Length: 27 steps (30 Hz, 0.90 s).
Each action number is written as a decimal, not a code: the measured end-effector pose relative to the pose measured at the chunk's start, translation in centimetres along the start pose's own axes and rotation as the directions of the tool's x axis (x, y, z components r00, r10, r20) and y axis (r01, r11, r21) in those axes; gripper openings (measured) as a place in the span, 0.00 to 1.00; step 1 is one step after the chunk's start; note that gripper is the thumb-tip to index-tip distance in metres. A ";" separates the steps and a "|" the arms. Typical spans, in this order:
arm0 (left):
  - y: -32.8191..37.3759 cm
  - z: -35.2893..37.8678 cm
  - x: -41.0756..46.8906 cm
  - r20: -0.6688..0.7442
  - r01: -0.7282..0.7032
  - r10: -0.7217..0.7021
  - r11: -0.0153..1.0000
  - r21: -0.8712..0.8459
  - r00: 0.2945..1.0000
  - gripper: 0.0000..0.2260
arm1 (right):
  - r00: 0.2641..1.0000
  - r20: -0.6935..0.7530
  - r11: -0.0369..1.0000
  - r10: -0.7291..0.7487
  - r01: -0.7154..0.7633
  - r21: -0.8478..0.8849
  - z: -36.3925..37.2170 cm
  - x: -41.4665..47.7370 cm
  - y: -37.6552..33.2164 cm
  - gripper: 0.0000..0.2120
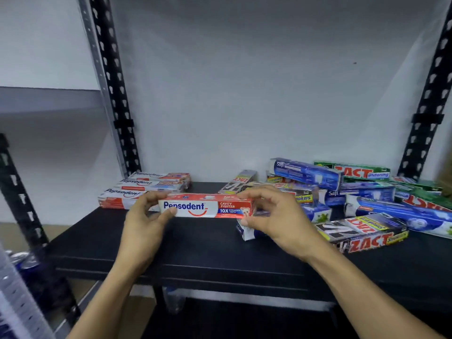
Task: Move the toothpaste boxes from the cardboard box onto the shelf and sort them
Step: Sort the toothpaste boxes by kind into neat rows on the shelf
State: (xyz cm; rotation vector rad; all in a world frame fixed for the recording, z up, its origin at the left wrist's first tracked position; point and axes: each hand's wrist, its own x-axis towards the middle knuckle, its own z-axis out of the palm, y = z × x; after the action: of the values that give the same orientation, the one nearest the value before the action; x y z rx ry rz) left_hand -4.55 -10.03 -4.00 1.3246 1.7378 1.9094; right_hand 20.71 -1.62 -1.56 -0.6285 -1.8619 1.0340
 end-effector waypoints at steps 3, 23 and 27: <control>-1.1 -1.8 0.1 -0.027 0.025 -0.023 0.997 0.077 0.999 0.13 | 0.999 0.016 0.998 -0.039 0.040 -0.047 2.3 0.6 0.7 0.24; -1.7 -8.5 0.8 -0.217 0.100 -0.032 0.946 0.307 0.976 0.25 | 0.964 -0.048 0.872 0.262 -0.258 -0.417 10.7 3.3 -0.8 0.20; -1.4 -9.2 0.7 -0.169 0.097 -0.022 0.890 0.446 0.985 0.25 | 0.983 -0.013 0.863 0.182 -0.166 -0.477 10.9 3.6 -0.2 0.14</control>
State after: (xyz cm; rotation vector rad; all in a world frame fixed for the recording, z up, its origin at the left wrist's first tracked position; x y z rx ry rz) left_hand -12.26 -15.30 -3.87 1.2591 2.3872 1.6736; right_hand 9.47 -3.37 -2.58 -1.0918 -2.1372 0.6897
